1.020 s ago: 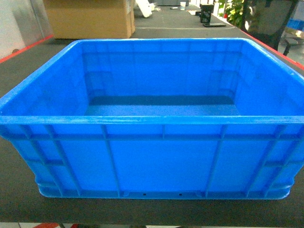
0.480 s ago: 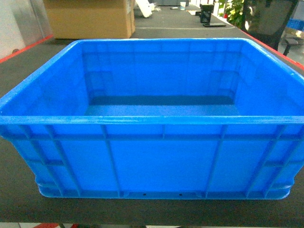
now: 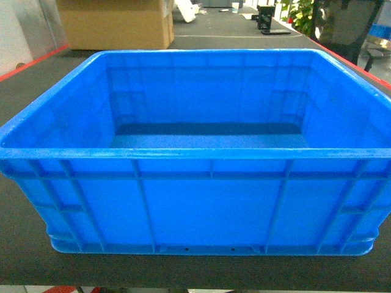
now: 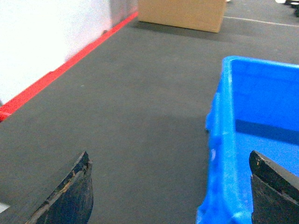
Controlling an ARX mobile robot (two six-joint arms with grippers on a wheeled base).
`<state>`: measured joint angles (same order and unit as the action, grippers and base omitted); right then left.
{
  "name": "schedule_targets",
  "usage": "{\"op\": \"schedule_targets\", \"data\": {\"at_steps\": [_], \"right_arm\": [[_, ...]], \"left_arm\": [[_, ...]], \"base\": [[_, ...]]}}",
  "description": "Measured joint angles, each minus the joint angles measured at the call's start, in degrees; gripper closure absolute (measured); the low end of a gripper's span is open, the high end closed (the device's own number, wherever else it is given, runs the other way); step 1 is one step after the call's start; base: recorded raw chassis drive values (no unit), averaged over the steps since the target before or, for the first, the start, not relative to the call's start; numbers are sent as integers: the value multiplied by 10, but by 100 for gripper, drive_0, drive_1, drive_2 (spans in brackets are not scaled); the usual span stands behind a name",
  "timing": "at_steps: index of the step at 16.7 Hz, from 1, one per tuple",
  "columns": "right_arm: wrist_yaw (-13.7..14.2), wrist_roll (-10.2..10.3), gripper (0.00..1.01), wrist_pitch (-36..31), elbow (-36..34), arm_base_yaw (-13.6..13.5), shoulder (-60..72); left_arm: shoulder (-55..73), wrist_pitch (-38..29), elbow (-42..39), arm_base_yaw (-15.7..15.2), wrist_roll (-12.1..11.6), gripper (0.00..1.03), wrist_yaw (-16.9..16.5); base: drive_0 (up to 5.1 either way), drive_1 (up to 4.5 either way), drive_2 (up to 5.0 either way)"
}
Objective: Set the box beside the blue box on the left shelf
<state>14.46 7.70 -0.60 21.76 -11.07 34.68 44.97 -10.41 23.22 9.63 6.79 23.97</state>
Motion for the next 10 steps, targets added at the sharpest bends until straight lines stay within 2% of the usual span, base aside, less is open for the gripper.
{"op": "schedule_targets", "data": {"at_steps": [2,4,7,9,10], "right_arm": [[-53,4,3,1,94,19,141],[-77,5,3,-8,169,22,289],[-70,7,3,-22,229,20,424],[-55,6,3,-28,244,20,483],[-51,6,7,-31,250,20,503]], "left_arm": [[131,26,106,-10,4,5,-67],[279,56,200,-30,12,5,-106],[398,101,271,-39,9,5,-119],[437,111,280,-43,8,5,-125],[449,110,283,-45,8,5,-126]], "base": [[0,0,0],[0,0,0],[0,0,0],[0,0,0],[0,0,0]]}}
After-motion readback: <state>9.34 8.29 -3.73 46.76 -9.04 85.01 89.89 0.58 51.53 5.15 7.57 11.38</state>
